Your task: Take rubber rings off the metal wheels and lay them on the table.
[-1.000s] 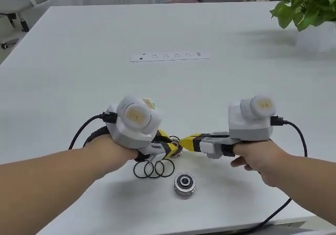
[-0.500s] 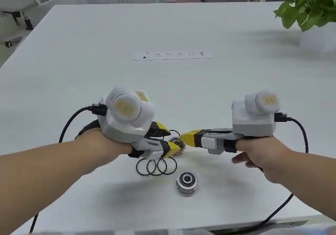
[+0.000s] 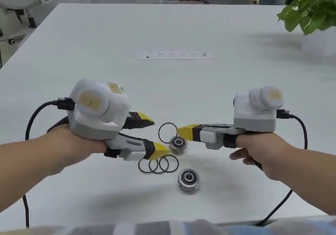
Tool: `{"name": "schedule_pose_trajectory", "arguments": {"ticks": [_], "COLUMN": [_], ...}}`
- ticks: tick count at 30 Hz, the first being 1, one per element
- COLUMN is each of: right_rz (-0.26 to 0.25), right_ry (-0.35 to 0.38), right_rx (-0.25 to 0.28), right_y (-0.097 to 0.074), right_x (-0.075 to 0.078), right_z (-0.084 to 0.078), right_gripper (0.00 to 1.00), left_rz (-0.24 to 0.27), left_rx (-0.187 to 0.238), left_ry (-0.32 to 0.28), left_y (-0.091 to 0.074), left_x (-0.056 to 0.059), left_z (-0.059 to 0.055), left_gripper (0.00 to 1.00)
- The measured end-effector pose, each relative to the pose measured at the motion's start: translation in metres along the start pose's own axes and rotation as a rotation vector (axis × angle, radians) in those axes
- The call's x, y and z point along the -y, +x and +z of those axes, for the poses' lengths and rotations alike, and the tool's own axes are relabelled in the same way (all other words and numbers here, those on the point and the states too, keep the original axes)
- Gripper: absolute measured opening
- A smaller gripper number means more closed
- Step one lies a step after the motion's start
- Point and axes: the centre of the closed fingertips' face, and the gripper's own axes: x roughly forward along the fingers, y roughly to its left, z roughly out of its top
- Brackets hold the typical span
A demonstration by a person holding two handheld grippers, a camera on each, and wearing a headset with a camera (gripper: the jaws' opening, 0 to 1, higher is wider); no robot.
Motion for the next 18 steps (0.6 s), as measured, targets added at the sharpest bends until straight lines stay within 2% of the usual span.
{"name": "schedule_pose_trajectory", "arguments": {"ticks": [10,18], "right_rz": [0.037,0.071], "right_ry": [-0.004,-0.013], "right_rx": [-0.012,-0.035], "right_y": [0.011,0.023], "right_x": [-0.015,-0.030], "right_z": [0.004,0.003], "right_gripper": [0.00,0.00], "left_rz": [0.035,0.072], "left_rx": [0.025,0.035], "left_ry": [-0.037,-0.062], "left_y": [-0.037,-0.058], "left_x": [-0.001,-0.005], "left_z": [-0.009,-0.020], "left_gripper": [0.57,0.62]}}
